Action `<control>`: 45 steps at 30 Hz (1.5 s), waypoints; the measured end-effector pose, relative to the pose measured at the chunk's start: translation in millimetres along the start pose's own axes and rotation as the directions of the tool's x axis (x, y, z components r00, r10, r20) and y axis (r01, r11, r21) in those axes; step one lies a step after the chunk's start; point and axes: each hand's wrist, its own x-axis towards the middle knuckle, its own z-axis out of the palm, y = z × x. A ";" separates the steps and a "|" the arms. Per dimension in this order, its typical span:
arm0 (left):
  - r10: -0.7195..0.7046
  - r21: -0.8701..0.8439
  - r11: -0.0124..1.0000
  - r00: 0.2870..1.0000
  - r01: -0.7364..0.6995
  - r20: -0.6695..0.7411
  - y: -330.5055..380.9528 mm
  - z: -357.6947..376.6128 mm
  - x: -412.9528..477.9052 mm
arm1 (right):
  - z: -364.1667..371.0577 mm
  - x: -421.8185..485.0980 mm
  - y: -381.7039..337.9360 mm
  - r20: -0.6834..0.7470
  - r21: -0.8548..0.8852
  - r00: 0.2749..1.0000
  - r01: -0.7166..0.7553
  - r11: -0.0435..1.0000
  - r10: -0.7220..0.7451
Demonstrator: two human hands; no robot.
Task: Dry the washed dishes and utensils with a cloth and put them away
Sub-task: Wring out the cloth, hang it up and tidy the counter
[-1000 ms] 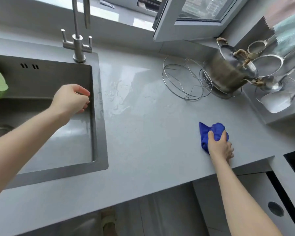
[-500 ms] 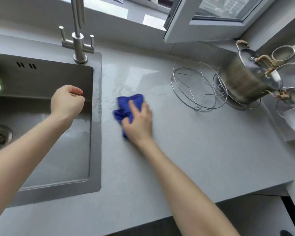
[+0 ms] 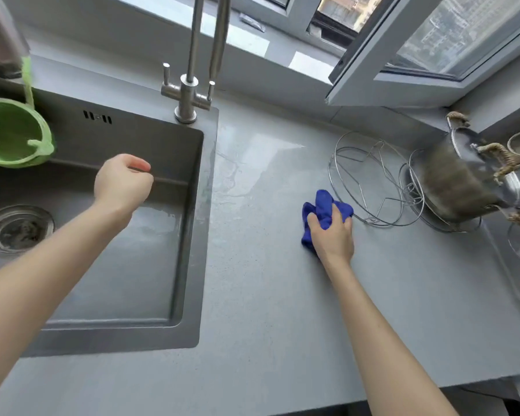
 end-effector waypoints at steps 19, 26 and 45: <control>-0.028 0.002 1.000 0.996 0.028 -0.082 -15.0 -31.0 31.1 | 92.5 -32.0 -128.5 0.369 0.185 0.468 0.810 0.557 -0.803; -0.002 -0.012 1.000 0.997 0.001 -0.078 -10.5 -55.9 3.5 | 62.1 -151.9 -63.3 0.366 0.329 0.300 0.844 0.424 -0.881; 0.039 0.032 0.999 0.998 -0.041 0.056 5.0 -50.1 -20.4 | -34.1 -81.0 -4.6 0.243 -0.043 0.800 0.573 0.818 -0.548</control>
